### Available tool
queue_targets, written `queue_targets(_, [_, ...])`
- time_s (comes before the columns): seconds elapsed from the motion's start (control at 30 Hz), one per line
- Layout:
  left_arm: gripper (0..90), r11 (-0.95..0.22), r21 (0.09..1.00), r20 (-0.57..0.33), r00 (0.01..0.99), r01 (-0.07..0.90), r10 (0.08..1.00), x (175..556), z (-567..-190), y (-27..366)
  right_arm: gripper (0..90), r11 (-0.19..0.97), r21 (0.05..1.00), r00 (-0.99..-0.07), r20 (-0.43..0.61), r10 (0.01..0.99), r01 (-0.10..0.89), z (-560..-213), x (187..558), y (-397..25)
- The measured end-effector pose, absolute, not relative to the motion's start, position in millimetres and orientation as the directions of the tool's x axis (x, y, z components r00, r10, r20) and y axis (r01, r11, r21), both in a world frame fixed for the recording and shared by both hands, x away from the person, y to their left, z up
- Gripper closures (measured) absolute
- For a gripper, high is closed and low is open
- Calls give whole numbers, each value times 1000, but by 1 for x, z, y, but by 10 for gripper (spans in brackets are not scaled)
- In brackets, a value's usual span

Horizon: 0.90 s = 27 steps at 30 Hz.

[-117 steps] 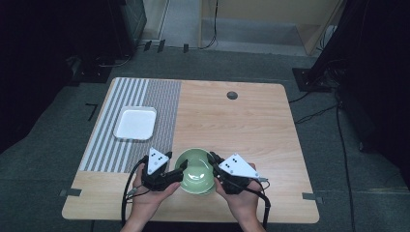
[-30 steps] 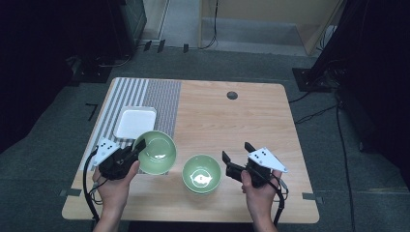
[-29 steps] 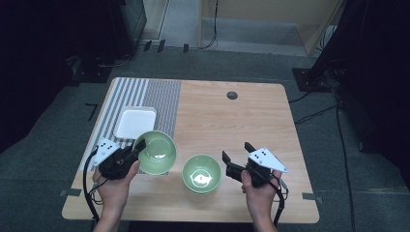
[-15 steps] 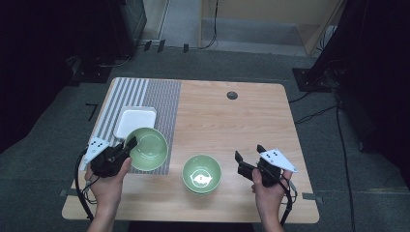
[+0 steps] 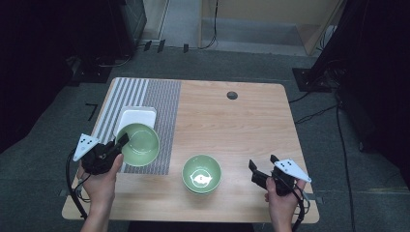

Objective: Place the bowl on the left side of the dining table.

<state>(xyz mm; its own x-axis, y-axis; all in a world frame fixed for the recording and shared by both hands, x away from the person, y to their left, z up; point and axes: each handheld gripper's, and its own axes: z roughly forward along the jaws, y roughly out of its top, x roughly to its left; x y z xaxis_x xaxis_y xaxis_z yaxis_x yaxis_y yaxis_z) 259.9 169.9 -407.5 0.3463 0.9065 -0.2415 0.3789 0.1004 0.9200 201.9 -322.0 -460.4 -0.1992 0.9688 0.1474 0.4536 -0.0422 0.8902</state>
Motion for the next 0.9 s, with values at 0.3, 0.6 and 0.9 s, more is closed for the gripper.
queue_targets(0.3, [841, 98, 916, -235, 322, 388, 917, 272, -410, 177, 174, -39, 874, -155, 130, 979, 484, -476, 189, -351])
queue_targets(0.6, [841, 126, 903, -263, 298, 410, 918, 286, -413, 187, 175, -74, 849, -86, 139, 987, 522, -492, 190, -379])
queue_targets(0.9, [842, 137, 904, -264, 274, 406, 925, 297, -408, 195, 169, -55, 815, -61, 110, 992, 576, -511, 197, -393])
